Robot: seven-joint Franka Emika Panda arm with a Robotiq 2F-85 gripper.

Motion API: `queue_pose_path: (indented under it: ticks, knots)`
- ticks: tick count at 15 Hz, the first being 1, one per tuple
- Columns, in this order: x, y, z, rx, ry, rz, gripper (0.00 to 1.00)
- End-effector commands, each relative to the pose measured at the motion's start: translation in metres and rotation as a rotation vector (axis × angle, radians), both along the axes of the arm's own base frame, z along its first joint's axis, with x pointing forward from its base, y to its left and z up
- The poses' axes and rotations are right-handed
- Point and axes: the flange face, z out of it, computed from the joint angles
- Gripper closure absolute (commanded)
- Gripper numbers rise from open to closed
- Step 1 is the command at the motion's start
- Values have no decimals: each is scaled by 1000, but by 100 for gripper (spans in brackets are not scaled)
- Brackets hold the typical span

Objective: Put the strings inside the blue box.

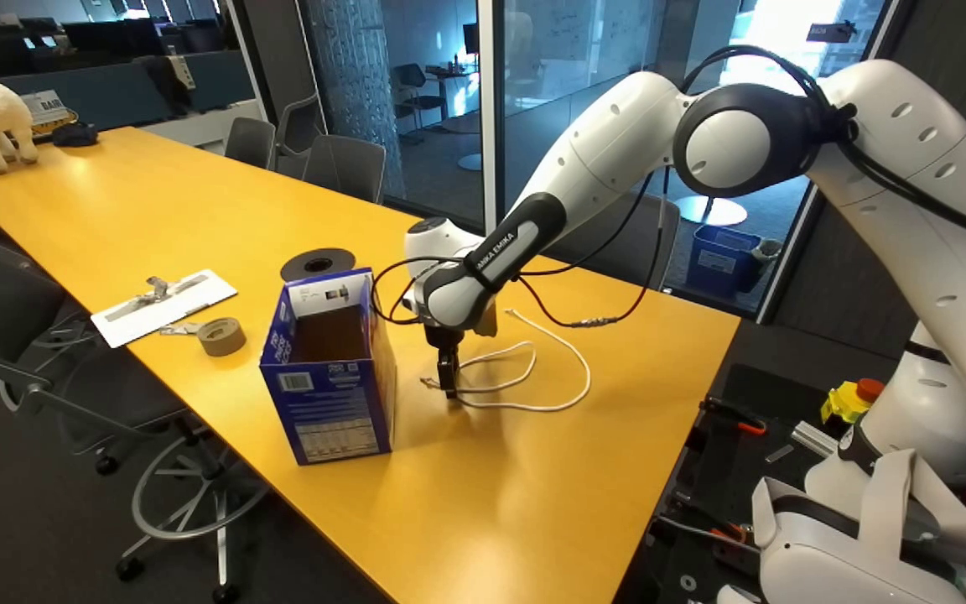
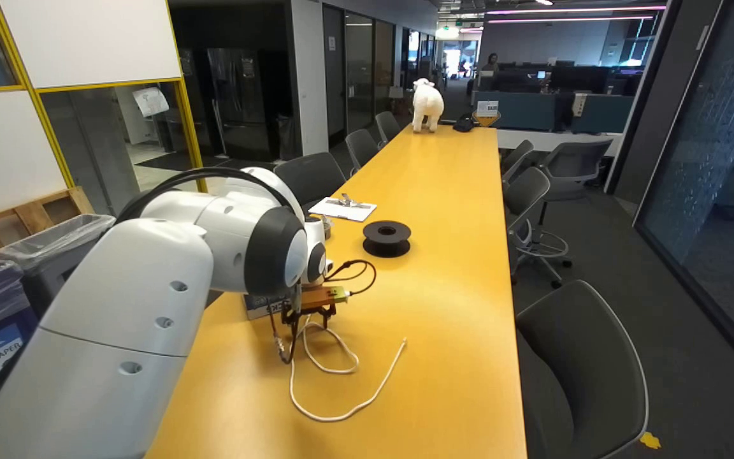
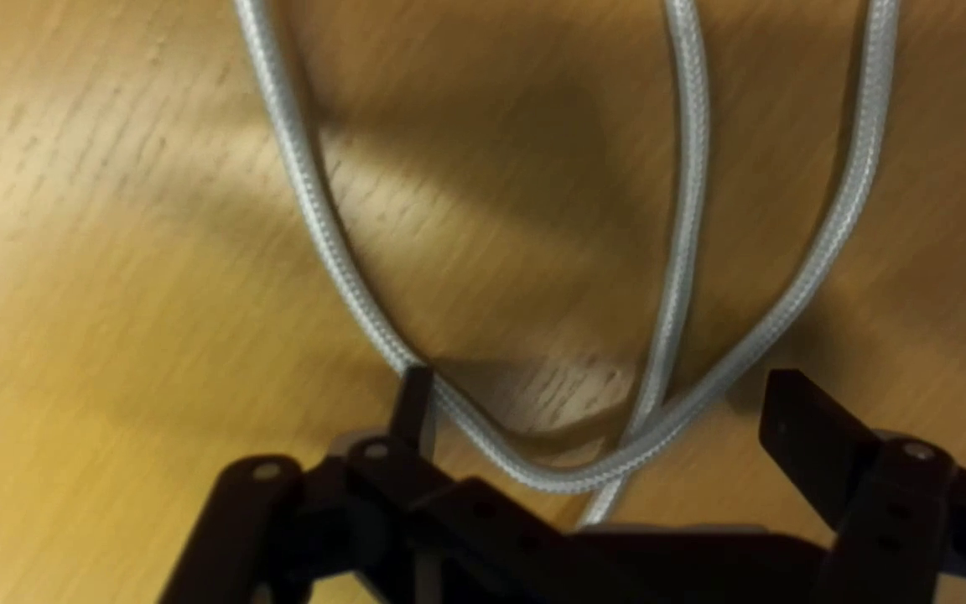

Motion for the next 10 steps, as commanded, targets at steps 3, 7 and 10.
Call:
queue_pose_path:
  ticks: [3,7,10]
  knots:
    - [4,11,-2,4,-68,-38,0]
    - [3,15,-3,-3,-93,-56,0]
    - [2,16,-4,-12,-100,-66,0]
